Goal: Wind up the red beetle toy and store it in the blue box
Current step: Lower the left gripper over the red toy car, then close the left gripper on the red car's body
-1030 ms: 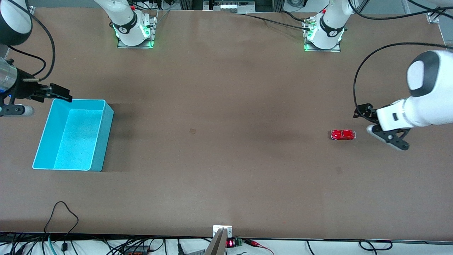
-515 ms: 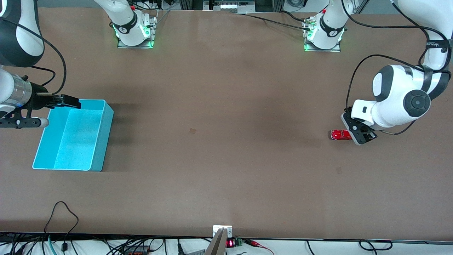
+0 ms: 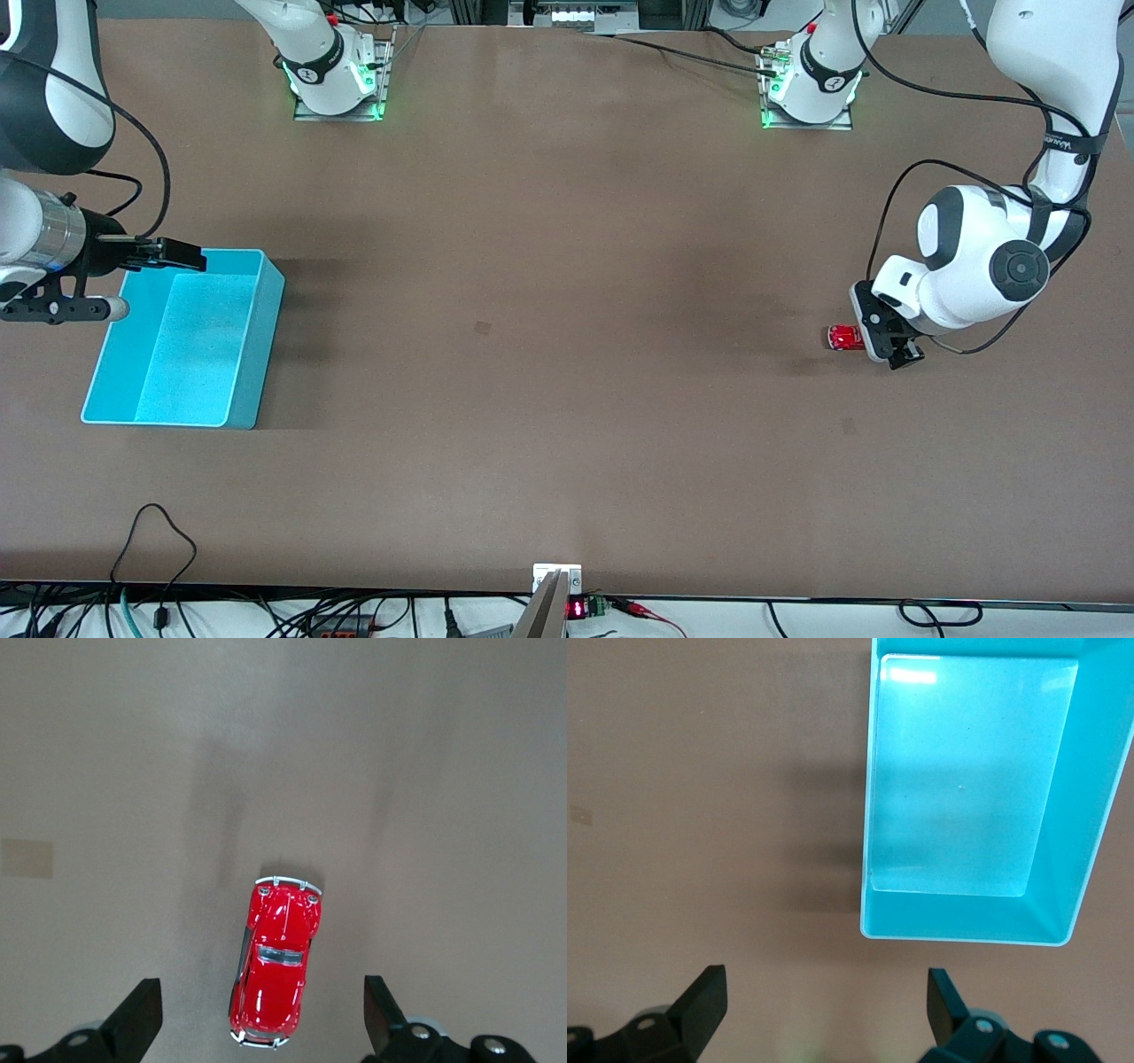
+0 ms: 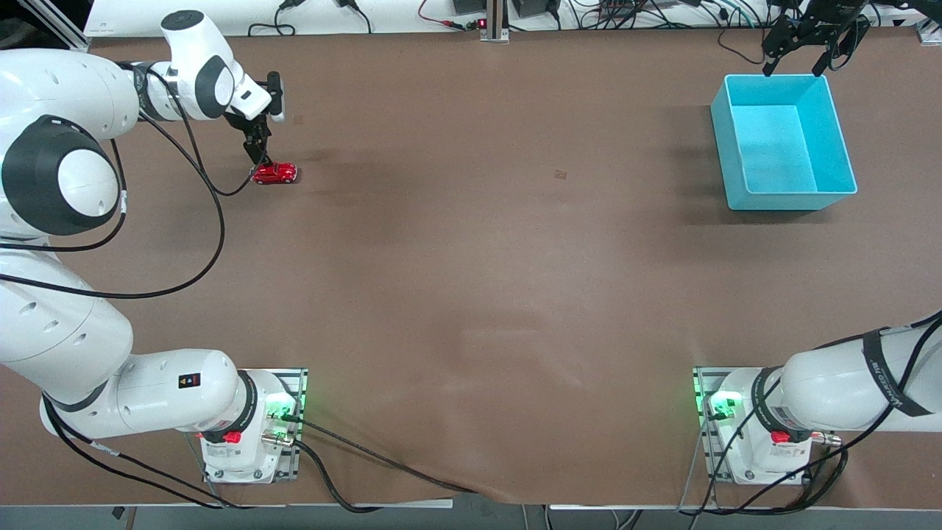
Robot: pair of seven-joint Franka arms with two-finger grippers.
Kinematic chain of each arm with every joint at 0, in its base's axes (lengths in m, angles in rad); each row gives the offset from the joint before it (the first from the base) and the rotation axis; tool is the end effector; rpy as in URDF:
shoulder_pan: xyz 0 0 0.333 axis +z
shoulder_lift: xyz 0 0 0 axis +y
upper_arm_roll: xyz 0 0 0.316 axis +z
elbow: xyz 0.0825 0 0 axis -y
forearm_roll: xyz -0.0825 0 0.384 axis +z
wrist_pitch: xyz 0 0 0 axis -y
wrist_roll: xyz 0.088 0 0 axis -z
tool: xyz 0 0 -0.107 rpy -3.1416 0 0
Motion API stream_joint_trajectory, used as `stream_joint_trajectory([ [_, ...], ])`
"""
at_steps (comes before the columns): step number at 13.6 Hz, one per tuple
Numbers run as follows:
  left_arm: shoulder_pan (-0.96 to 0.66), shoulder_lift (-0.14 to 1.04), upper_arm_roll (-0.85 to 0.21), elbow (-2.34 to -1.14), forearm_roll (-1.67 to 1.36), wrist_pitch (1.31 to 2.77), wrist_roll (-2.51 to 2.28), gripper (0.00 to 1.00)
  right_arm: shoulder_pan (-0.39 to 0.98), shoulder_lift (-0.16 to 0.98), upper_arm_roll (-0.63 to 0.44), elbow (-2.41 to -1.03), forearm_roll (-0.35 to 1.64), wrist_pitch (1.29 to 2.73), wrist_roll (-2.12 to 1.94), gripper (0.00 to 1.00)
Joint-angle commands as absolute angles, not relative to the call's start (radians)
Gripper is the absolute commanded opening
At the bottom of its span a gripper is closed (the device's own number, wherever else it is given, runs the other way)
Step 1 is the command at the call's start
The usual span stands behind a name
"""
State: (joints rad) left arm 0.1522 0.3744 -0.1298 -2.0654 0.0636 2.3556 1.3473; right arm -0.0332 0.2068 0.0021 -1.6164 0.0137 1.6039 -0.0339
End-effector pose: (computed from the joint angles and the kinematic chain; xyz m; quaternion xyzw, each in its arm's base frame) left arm 0.5820 0.0149 0.2447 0.7755 -0.6301 -0.0296 0.0271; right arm 0.6004 -0.0173 0.4857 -0.9940 -0.0004 0.1091 0.0105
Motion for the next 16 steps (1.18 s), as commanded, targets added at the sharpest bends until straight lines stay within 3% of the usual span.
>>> stream_joint_trajectory([
  [1,0.167,0.379,-0.135,-2.106,0.129,2.416,1.388,1.00,-0.034,0.209,0.008,-1.614,-0.002,1.594,-0.028,1.00],
  [16,0.212,0.396,-0.135,-2.221,0.167,2.591,1.528,1.00,-0.037,0.216,0.006,-1.612,-0.003,1.572,-0.029,1.00],
])
